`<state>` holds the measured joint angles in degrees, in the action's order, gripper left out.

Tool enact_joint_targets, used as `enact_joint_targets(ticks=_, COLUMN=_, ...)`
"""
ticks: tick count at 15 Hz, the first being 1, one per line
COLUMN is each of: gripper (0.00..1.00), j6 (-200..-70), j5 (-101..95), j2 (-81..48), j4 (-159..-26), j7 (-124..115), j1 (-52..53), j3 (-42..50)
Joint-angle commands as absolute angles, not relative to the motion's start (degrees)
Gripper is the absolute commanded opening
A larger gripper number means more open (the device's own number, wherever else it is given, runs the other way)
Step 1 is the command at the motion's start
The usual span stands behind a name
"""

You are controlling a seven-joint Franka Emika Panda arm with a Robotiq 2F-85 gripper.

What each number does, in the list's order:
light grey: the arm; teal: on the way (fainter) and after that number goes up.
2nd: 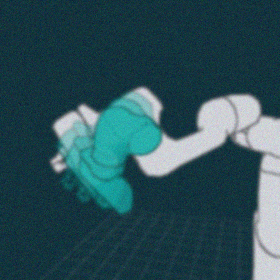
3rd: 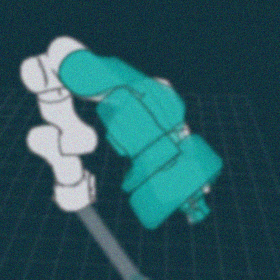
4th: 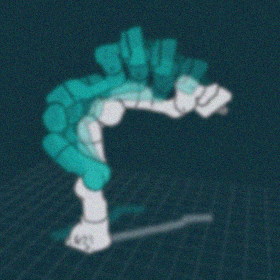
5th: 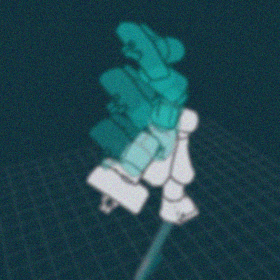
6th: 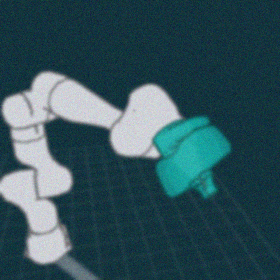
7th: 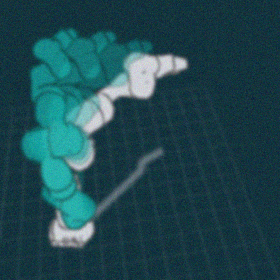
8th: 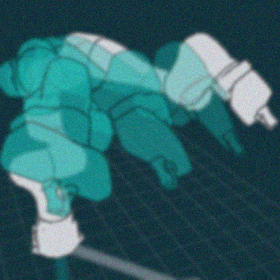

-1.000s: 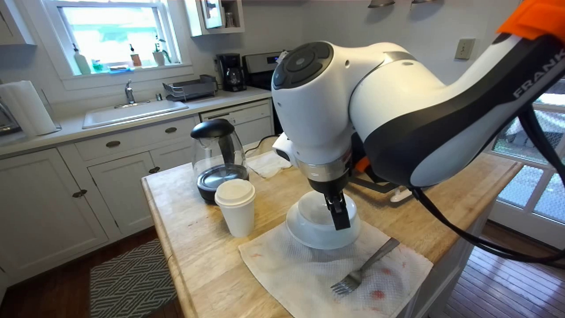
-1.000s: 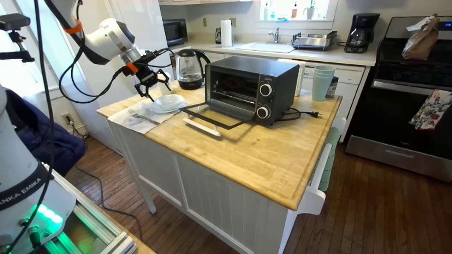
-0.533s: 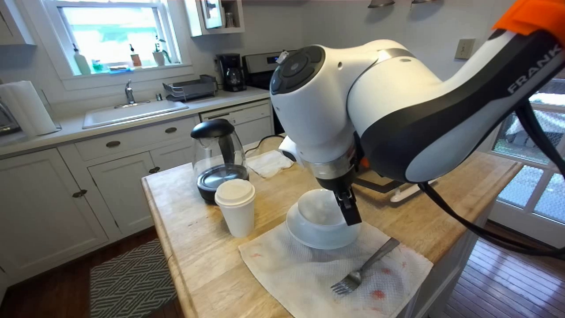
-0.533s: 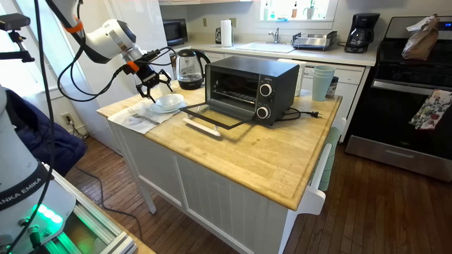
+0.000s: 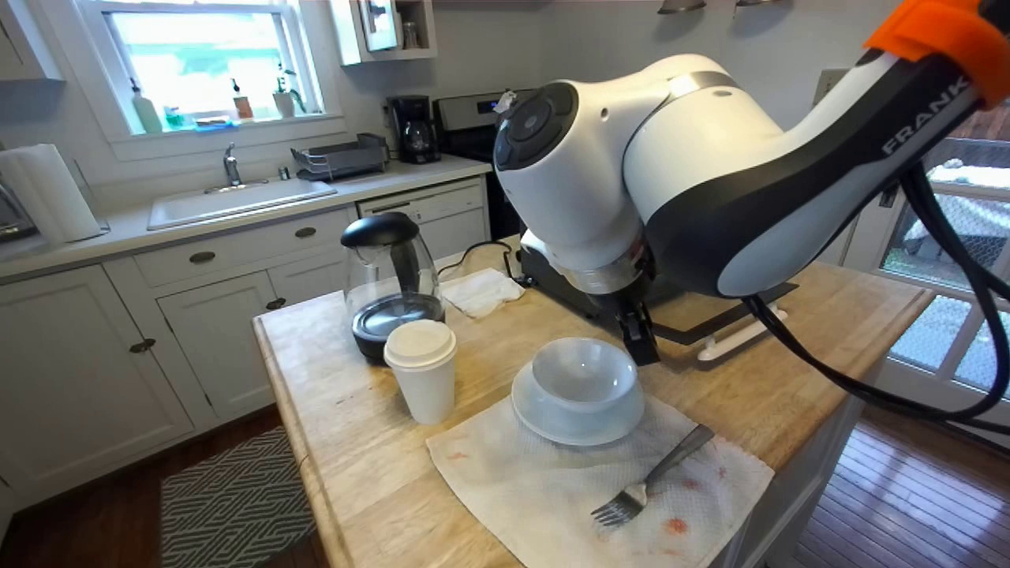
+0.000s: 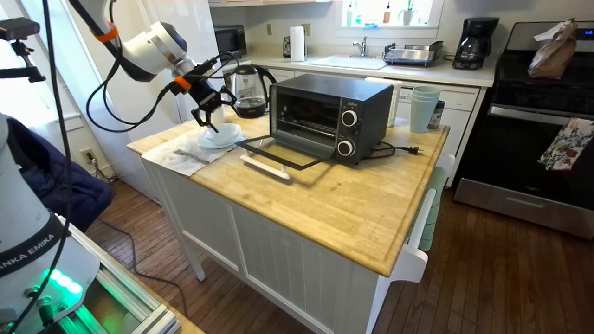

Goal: Pick up the white bowl from the oven tray and put it on the white bowl on the white plate, close the oven door fully

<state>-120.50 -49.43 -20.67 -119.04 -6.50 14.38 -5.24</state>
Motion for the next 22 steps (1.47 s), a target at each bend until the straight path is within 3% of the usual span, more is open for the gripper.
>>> enact_joint_targets(ticks=1, gripper=1.0, j6=-117.7, j5=-52.3, j2=-22.2, j4=-117.8, j7=-11.2, j1=14.3, j3=-4.7)
enact_joint_targets(ticks=22, gripper=1.0, j6=-107.3, j5=-61.3, j2=-32.3, j4=-111.4, j7=-33.4, j1=15.2, j3=-2.9)
